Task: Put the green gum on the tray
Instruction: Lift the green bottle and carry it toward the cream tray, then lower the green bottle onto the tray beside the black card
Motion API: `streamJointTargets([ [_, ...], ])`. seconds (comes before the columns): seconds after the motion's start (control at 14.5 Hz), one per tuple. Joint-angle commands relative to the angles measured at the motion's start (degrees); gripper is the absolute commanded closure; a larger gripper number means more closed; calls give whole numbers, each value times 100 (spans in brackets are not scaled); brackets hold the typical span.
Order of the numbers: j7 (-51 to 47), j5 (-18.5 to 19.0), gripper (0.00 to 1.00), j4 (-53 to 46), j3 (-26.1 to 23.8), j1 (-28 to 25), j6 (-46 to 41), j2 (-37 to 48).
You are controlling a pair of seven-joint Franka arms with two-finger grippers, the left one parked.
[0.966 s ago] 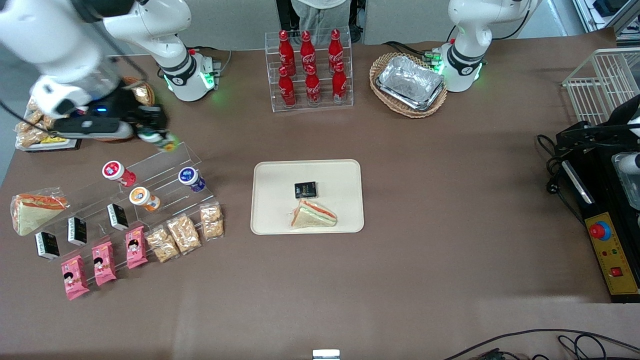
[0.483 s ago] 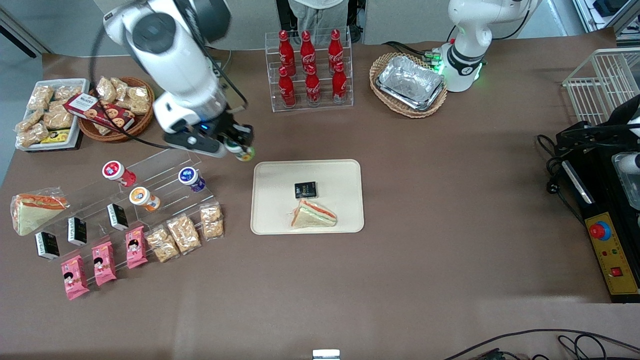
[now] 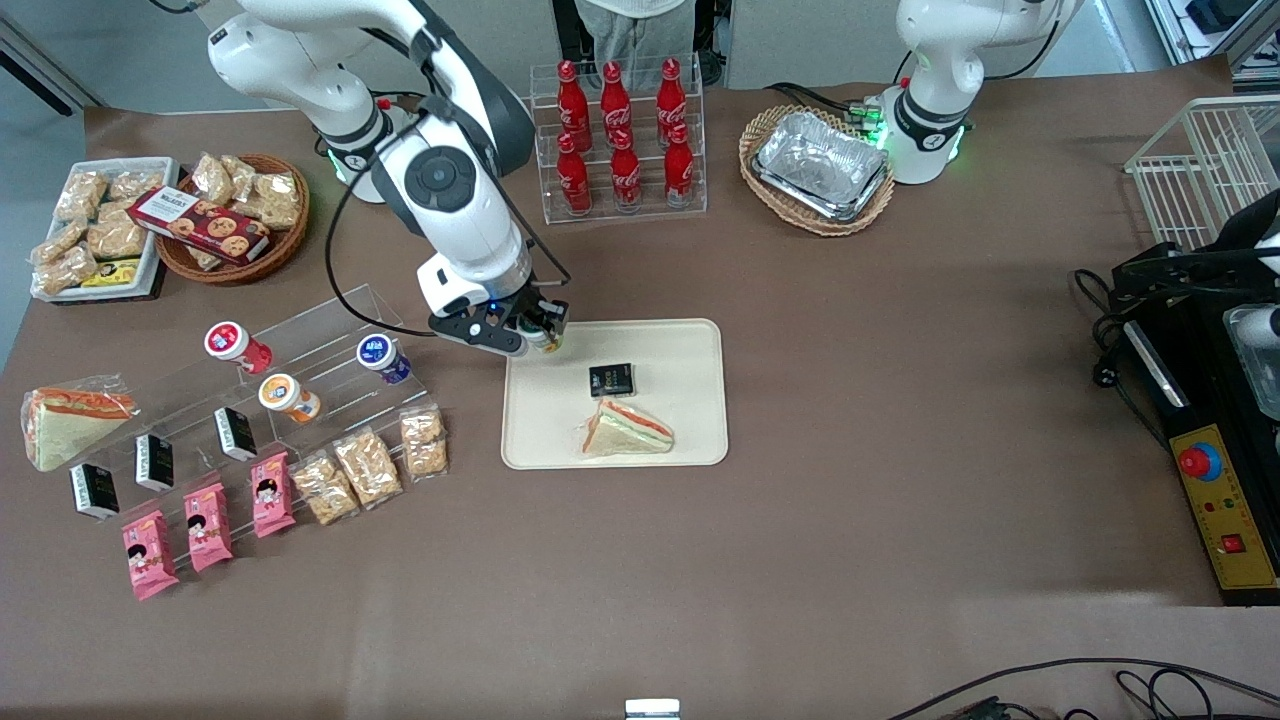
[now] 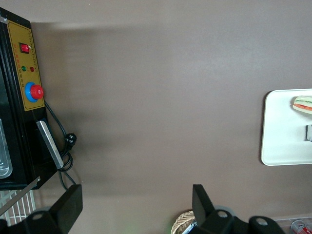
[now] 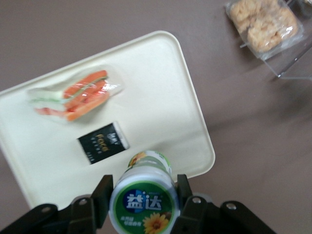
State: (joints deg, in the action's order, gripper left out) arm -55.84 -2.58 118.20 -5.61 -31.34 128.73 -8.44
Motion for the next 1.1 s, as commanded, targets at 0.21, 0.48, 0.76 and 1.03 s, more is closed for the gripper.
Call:
streamJointTargets([
  [0.21,-138,-6,72,950,52,-92,1575,-518],
  [0.48,-191,-6,72,950,52,-101,1716,-720],
  [0.76,-200,-6,31,942,52,-92,1822,-844],
  [1.03,-252,-6,0,933,52,-92,1813,-835],
])
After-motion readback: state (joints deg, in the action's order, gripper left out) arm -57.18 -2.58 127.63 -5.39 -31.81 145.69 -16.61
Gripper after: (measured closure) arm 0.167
